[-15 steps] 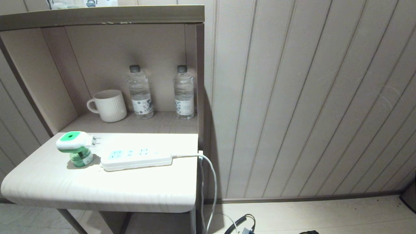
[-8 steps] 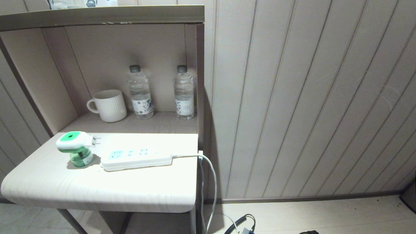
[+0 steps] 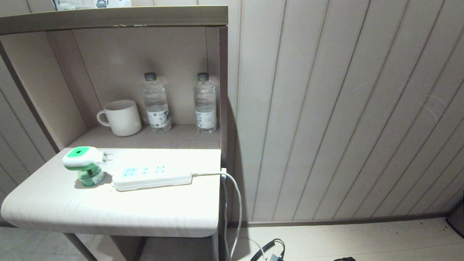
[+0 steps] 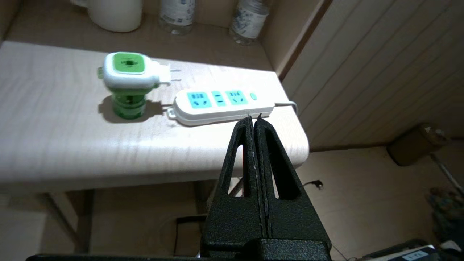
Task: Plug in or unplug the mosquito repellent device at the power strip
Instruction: Pick up the mosquito repellent liquid
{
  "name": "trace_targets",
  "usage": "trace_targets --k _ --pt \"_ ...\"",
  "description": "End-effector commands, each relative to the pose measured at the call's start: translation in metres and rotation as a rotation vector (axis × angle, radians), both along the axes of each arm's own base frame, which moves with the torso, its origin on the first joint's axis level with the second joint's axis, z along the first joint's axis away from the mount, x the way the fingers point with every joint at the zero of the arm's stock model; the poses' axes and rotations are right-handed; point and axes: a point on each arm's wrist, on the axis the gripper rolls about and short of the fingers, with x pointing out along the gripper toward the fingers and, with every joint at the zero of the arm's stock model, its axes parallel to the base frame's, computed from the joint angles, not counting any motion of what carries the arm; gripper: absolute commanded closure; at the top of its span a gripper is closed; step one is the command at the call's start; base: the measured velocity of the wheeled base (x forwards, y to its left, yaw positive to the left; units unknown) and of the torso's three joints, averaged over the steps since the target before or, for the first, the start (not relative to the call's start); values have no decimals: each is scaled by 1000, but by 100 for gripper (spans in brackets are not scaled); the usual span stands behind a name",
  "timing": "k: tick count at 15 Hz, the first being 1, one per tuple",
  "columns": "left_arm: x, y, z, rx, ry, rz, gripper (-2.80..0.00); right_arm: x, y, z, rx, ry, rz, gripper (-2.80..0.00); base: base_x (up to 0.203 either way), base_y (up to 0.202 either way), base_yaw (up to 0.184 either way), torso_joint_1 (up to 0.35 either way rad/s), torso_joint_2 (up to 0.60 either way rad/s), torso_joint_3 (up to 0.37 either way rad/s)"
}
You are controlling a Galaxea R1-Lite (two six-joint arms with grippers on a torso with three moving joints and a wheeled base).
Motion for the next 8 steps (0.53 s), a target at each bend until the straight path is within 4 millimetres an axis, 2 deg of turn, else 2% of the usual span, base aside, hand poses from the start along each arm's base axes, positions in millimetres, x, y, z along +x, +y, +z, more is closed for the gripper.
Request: trace_targets --k 1,3,5,8 --pt "14 -3 -21 6 5 -63 0 0 0 0 0 -1 0 0 0 0 0 0 0 0" --pt "24 -5 -41 120 -13 -45 0 0 0 0 0 -1 0 0 0 0 0 0 0 0" --pt "34 -4 -51 204 30 66 0 0 0 0 0 -1 0 0 0 0 0 0 0 0" --pt "50 -9 -50 262 69 47 0 0 0 0 0 1 0 0 0 0 0 0 0 0"
